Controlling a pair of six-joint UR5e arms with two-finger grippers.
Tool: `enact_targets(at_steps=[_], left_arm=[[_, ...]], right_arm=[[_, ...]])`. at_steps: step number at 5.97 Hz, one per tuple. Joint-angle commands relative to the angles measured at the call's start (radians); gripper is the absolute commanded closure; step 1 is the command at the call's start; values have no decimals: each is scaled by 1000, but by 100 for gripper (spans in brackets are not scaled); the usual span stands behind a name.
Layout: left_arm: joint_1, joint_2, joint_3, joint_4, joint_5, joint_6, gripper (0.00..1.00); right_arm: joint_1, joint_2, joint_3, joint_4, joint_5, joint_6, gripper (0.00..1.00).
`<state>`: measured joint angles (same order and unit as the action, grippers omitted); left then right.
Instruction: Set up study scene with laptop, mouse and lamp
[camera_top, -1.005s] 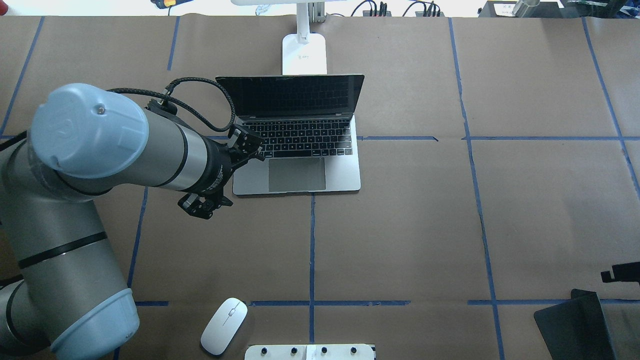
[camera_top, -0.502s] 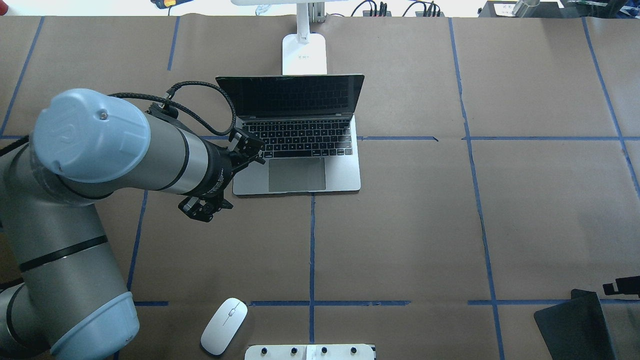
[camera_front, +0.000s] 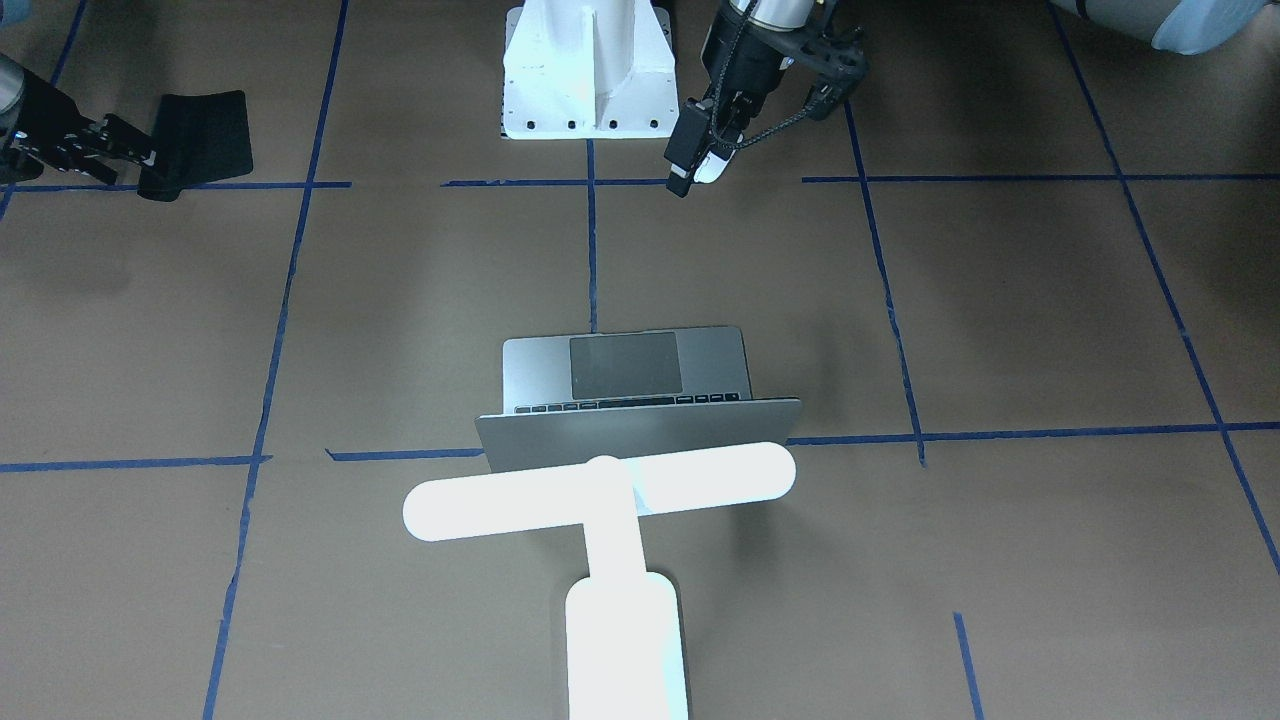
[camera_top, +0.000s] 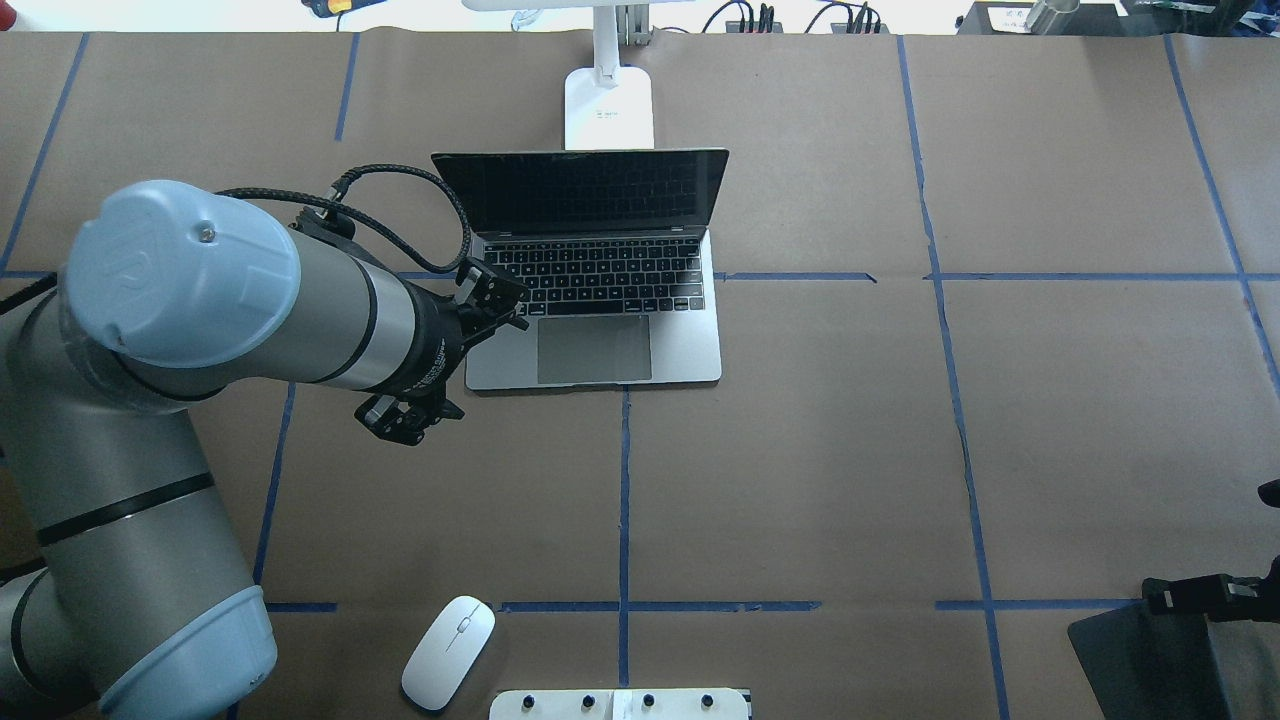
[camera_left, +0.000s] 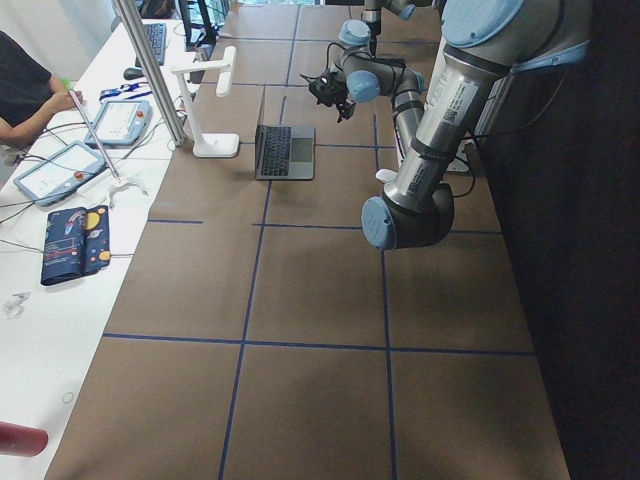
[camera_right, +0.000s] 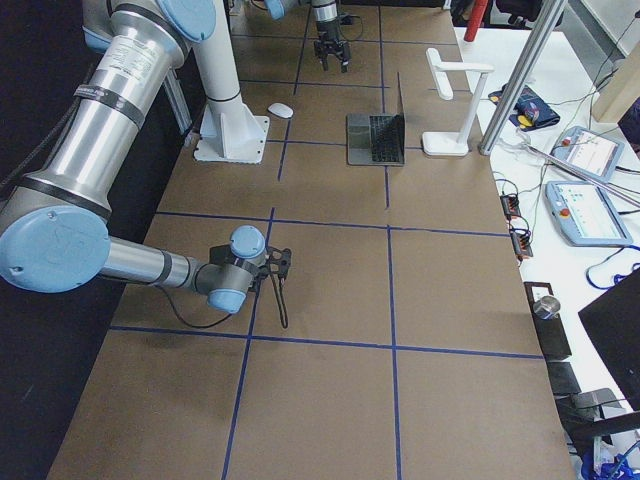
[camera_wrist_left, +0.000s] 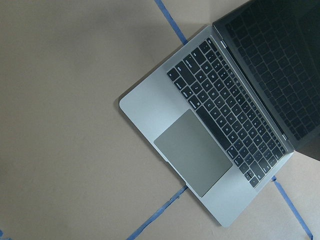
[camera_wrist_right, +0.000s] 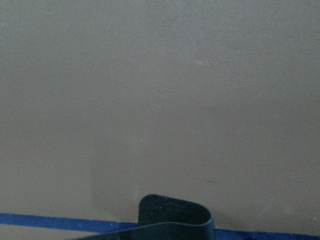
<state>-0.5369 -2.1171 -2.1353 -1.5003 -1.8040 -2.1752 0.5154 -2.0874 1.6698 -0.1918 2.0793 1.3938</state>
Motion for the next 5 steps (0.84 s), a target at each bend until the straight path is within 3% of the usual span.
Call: enact_targets(at_steps=[1, 2, 5], left_arm=[[0, 0, 0, 0, 2, 0, 0], [0, 0, 1, 0, 2, 0, 0], [0, 0, 1, 0, 2, -1, 0]], right_arm=[[-18, 0, 8, 0, -16, 10, 95], [-18, -17, 55, 0, -16, 10, 100], [-34, -40, 65, 0, -62, 10, 100]])
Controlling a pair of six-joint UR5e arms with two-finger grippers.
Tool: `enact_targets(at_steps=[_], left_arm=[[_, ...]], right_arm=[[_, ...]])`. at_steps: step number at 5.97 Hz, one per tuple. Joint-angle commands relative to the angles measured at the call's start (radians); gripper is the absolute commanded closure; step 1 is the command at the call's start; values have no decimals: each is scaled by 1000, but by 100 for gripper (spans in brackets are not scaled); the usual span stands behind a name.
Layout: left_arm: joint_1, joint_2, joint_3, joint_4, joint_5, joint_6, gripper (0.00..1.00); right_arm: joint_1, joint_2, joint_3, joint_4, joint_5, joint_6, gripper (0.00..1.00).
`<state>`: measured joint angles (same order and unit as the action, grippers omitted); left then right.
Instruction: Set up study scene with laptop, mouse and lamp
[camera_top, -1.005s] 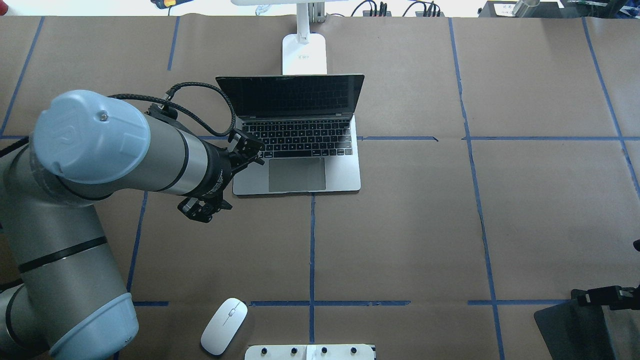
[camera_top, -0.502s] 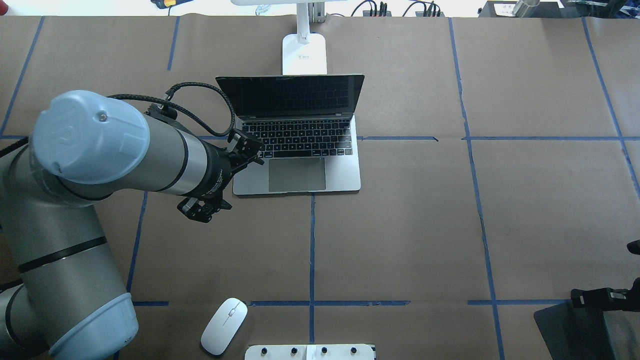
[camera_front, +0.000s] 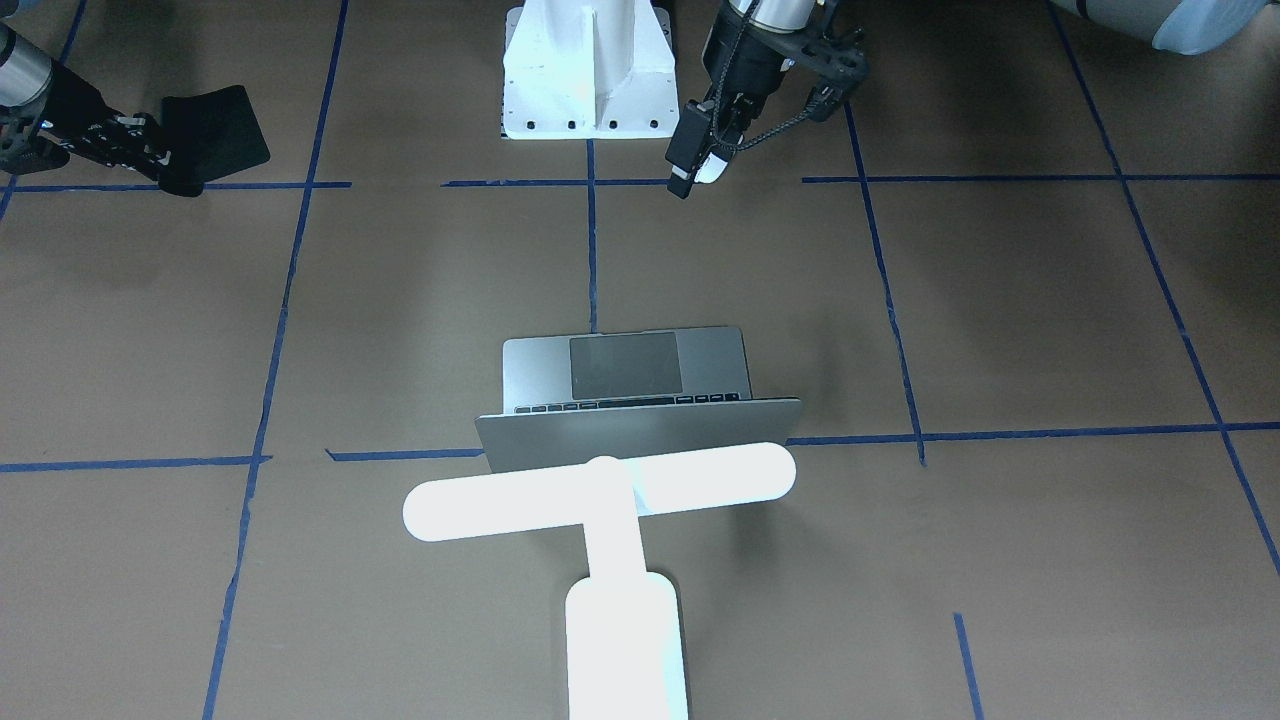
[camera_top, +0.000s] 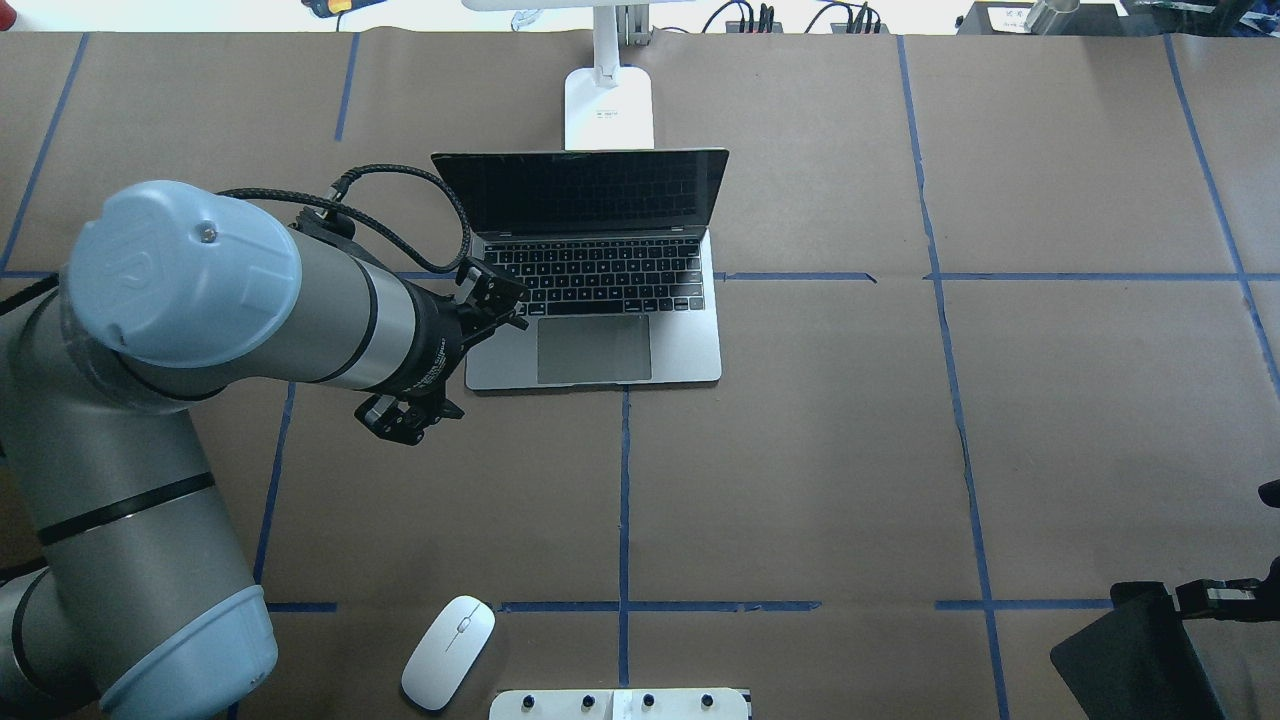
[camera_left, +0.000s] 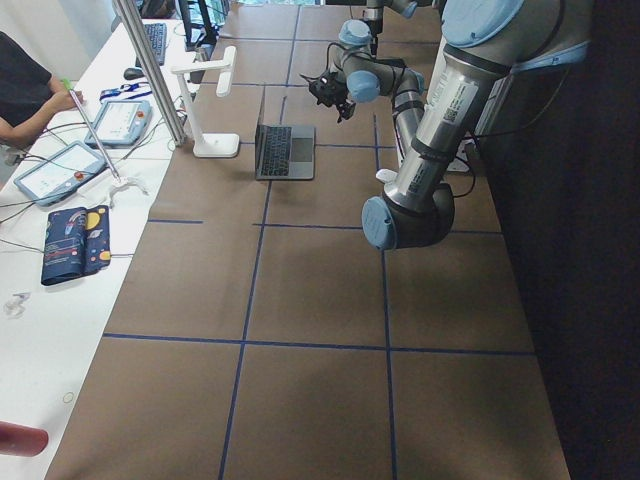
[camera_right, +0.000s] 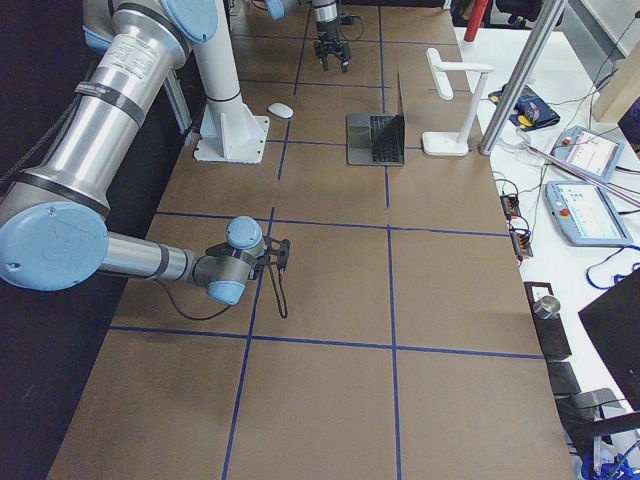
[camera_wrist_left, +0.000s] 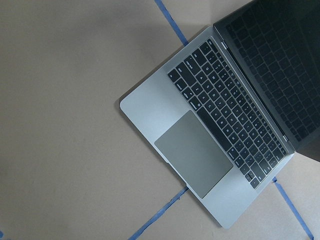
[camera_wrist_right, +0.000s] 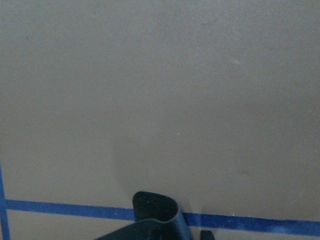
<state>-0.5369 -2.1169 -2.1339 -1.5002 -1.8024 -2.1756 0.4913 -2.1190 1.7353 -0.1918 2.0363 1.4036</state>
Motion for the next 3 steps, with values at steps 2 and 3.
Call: enact_targets(at_steps=[2, 3], left_arm=[[0, -2, -1, 0, 5, -1, 0], [-6, 0, -4, 2, 5, 0, 0]], right_arm=[[-7, -15, 48, 0, -21, 2, 100], [22, 2, 68, 0, -22, 2, 100]])
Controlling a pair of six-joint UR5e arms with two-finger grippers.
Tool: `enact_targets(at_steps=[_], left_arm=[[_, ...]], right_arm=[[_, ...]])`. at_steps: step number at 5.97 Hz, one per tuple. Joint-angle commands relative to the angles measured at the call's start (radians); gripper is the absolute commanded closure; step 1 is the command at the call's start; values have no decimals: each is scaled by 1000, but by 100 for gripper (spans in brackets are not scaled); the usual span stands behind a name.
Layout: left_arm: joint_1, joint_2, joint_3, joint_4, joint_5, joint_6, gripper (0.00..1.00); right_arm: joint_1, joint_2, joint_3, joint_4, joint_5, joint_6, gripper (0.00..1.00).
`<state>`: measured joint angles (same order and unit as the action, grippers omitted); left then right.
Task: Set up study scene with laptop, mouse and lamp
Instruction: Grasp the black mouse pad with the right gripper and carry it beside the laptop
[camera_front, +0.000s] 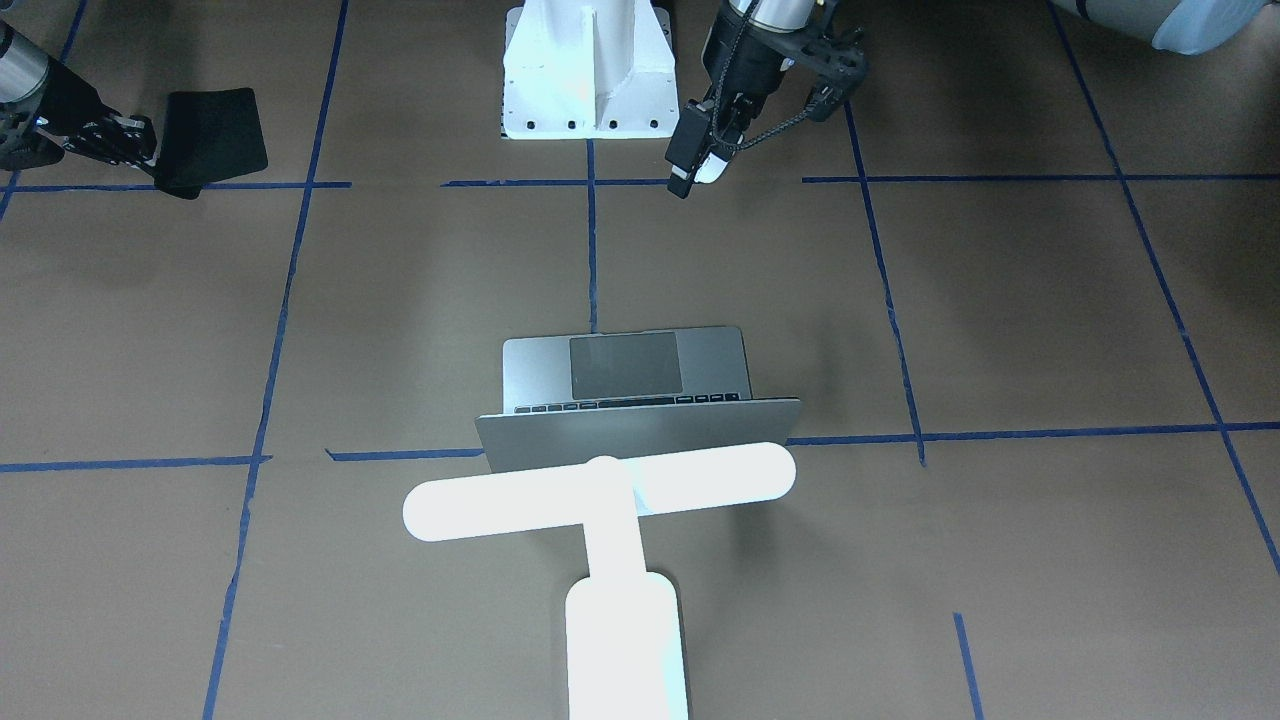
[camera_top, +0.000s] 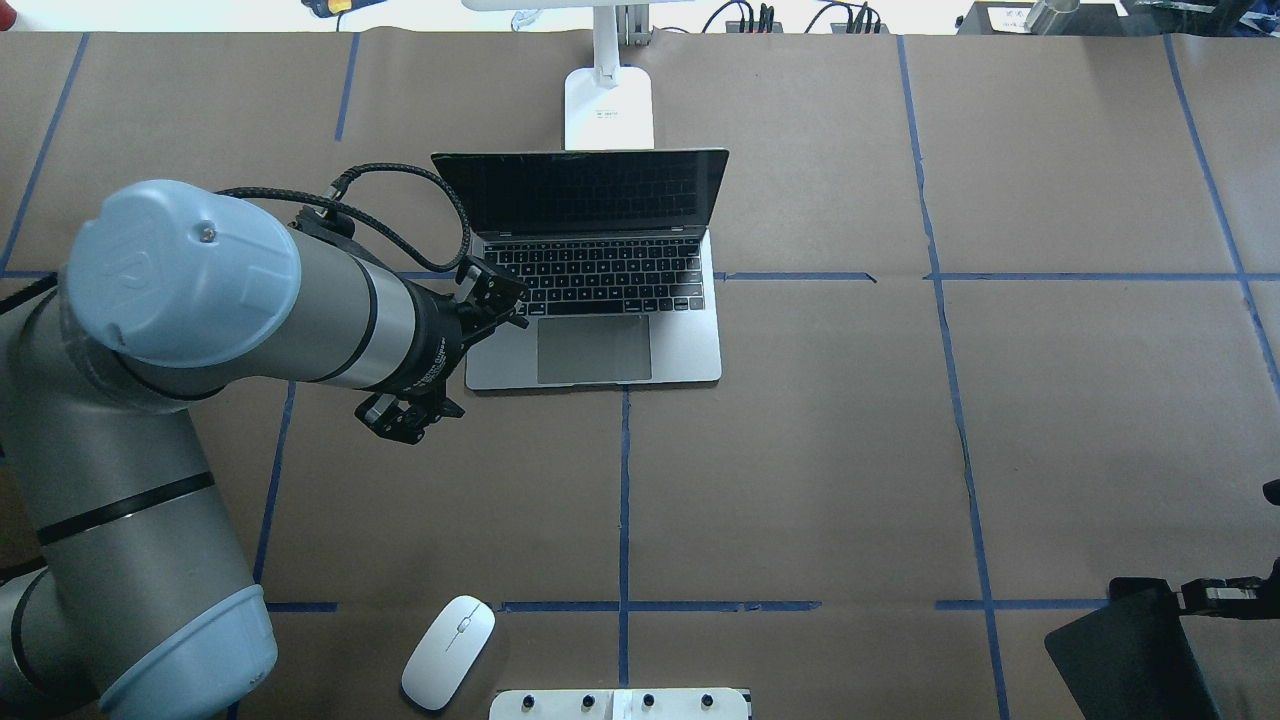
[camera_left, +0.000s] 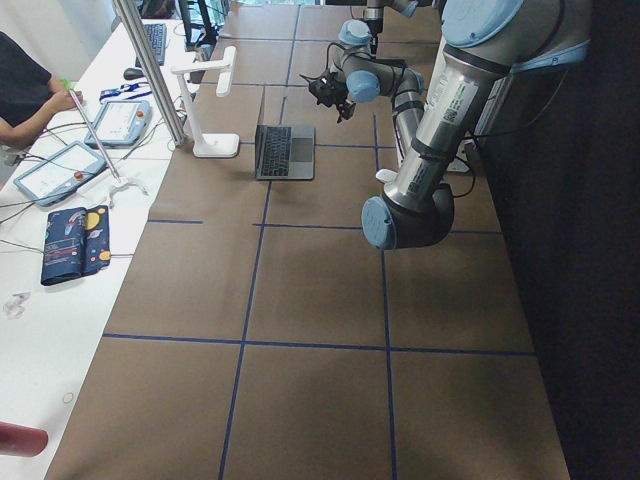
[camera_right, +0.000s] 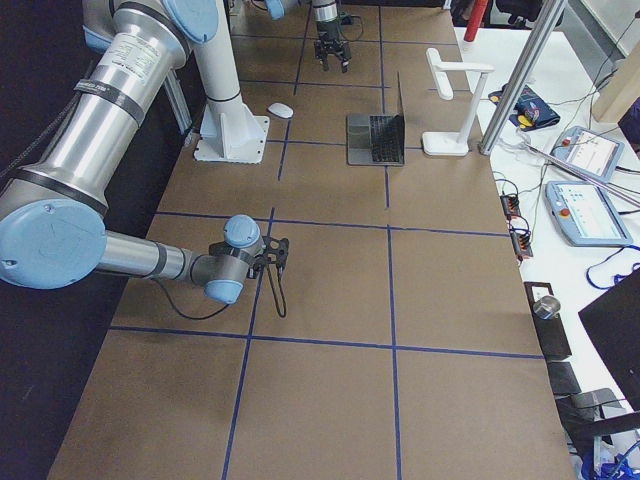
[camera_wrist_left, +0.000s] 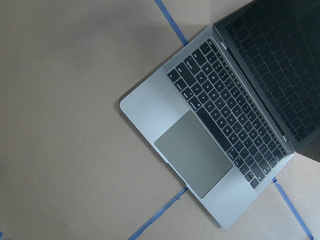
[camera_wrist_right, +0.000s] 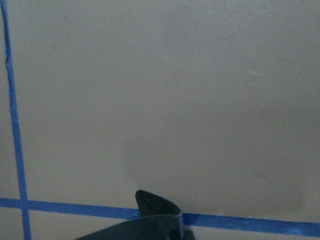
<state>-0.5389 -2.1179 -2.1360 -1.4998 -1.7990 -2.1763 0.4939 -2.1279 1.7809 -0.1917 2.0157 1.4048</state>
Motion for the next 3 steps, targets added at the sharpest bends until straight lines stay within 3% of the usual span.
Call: enact_targets(at_steps=[1, 3], left_arm=[[-9, 1, -2, 1, 1, 1, 0], [-10, 3, -7, 1, 1, 1, 0]], right_arm=[[78, 60, 17, -2, 4, 0, 100], [138, 220, 19, -168, 6, 0, 100]])
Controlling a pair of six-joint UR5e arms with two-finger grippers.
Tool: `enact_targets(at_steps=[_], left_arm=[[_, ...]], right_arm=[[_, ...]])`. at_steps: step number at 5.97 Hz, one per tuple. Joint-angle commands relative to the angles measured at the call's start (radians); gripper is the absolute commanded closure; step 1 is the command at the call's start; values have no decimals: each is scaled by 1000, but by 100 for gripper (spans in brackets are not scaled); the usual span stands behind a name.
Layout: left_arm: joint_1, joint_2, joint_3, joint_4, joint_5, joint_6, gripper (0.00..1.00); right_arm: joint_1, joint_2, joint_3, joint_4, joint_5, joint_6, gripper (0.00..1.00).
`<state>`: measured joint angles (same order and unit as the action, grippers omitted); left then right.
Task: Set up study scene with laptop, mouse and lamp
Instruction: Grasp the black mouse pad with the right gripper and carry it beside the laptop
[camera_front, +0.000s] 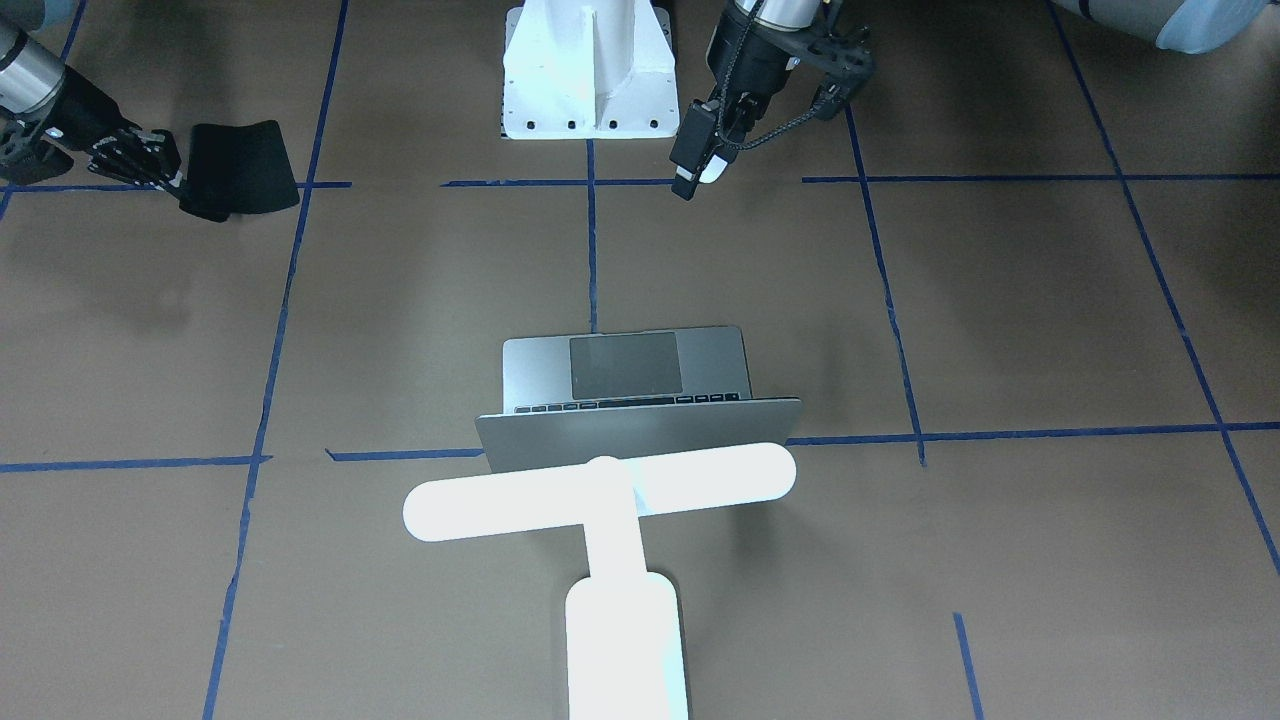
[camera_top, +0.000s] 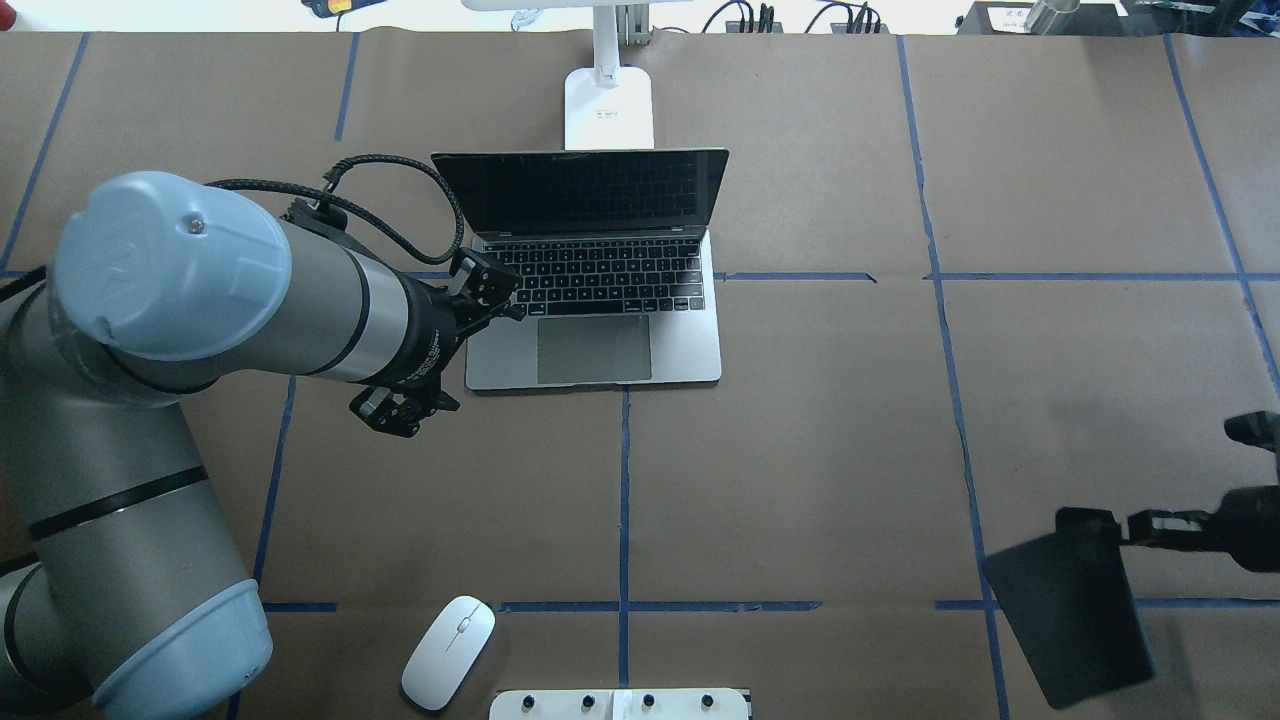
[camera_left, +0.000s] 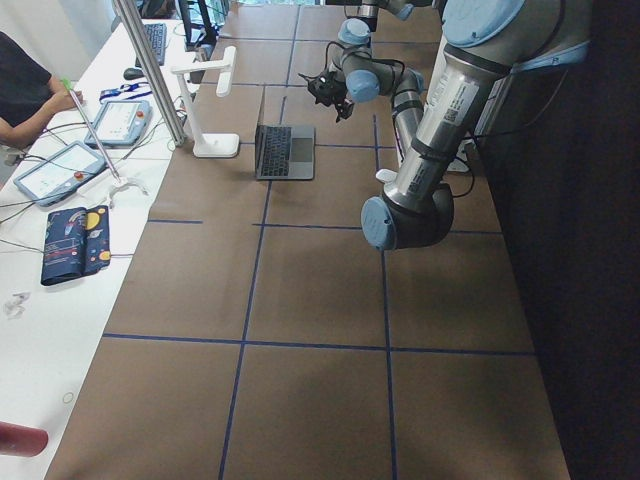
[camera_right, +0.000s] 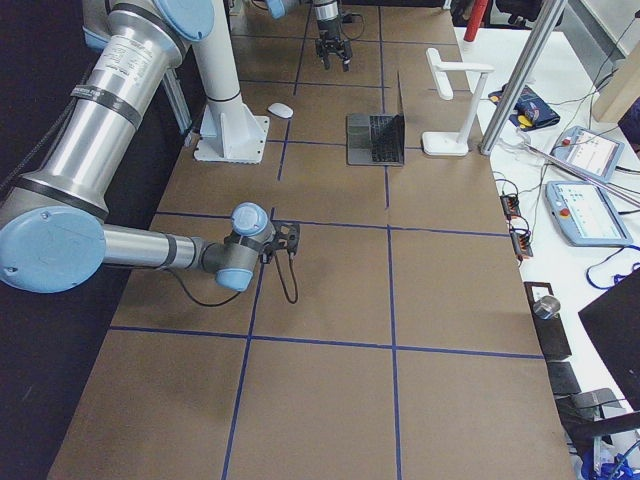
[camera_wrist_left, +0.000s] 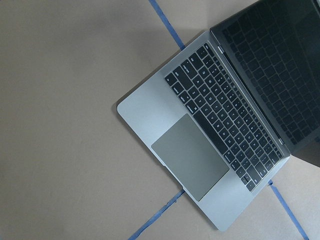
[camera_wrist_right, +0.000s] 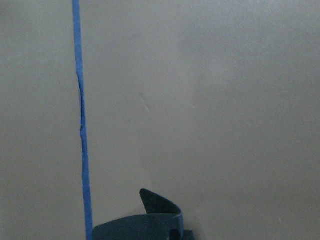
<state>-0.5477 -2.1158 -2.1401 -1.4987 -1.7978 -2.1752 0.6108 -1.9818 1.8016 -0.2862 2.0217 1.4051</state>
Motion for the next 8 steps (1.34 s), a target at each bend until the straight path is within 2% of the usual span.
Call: enact_targets(at_steps=[1, 5, 6, 8], left_arm=[[-4, 0, -4, 2, 2, 0, 0], [-11, 0, -4, 2, 14, 0, 0], [-8, 2, -6, 2, 31, 0, 0], [-5, -1, -9, 28, 34, 0, 0]], right_arm=[[41, 142, -5, -153, 3, 0, 100], [115, 418, -42, -474, -4, 0, 100], [138, 485, -79, -505, -4, 2, 100], [185, 688, -192, -621, -3, 46, 100]])
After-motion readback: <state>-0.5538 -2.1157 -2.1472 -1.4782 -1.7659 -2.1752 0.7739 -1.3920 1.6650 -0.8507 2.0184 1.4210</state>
